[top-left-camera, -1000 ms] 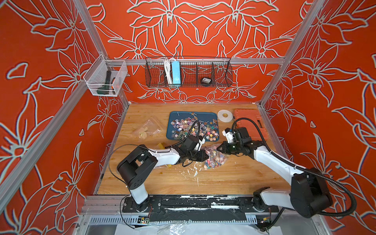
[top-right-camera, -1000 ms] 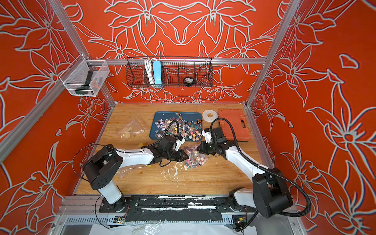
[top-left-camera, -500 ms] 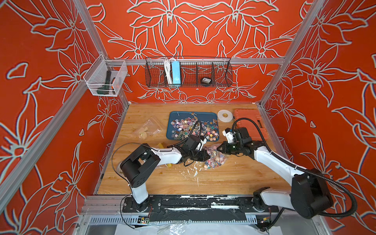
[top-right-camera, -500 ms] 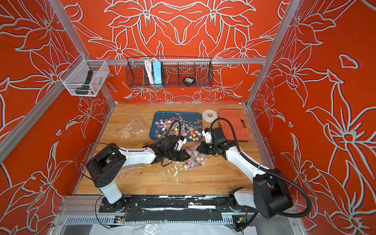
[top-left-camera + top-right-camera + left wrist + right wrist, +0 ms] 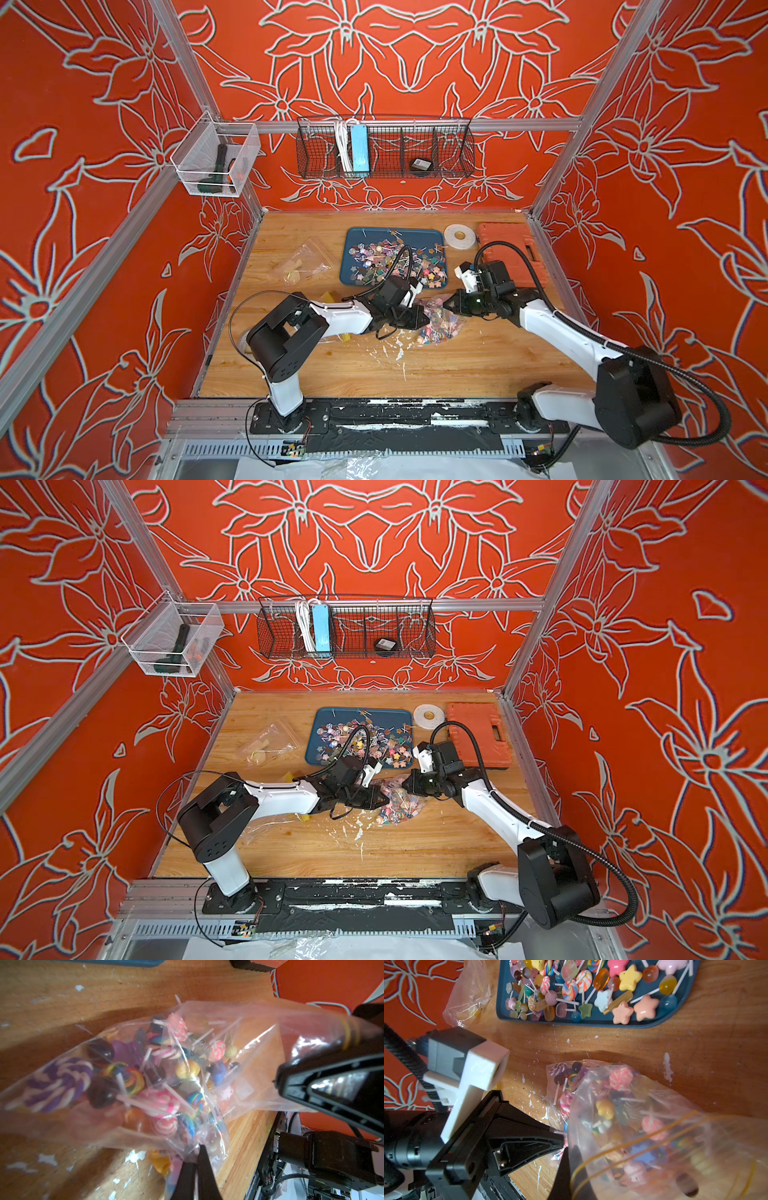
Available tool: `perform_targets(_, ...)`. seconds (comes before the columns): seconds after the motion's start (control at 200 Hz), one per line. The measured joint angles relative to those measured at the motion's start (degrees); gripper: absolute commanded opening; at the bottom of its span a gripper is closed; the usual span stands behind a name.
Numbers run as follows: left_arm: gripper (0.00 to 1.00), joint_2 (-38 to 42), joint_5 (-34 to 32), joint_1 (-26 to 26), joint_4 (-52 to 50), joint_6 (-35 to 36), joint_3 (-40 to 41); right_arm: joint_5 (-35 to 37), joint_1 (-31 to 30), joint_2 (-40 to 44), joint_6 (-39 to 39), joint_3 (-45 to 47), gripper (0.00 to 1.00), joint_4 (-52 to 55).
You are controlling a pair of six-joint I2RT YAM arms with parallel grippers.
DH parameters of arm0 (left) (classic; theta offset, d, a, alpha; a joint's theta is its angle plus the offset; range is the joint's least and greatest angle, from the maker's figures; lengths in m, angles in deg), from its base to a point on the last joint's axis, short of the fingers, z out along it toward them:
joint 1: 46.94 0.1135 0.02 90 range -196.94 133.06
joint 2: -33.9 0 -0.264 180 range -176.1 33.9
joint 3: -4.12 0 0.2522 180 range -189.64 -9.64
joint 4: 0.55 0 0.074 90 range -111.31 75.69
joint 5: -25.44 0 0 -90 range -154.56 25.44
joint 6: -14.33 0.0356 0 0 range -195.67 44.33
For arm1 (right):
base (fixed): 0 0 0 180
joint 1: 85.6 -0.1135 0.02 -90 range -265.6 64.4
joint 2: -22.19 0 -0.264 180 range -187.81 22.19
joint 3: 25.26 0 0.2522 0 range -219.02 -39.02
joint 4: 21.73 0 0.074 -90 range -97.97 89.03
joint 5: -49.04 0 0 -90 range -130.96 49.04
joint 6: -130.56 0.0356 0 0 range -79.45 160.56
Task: Pour candies out of the ziploc bag
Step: 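Pour the candies out of the ziploc bag onto the tray.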
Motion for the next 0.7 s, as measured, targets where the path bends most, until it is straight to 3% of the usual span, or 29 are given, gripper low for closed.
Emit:
perform_targets(0.35, 0.00, 5.18, -4.13, -0.02, -3.69, 0.55, 0.42, -1.46, 0.00, 6.12, 1.25, -0.83, 0.00, 3.32)
perform_targets(0.701, 0.00, 12.09, -8.37, -0.02, -7.87, 1.53, 0.28, -1.73, 0.00, 8.07, 1.70, -8.96, 0.00, 8.76)
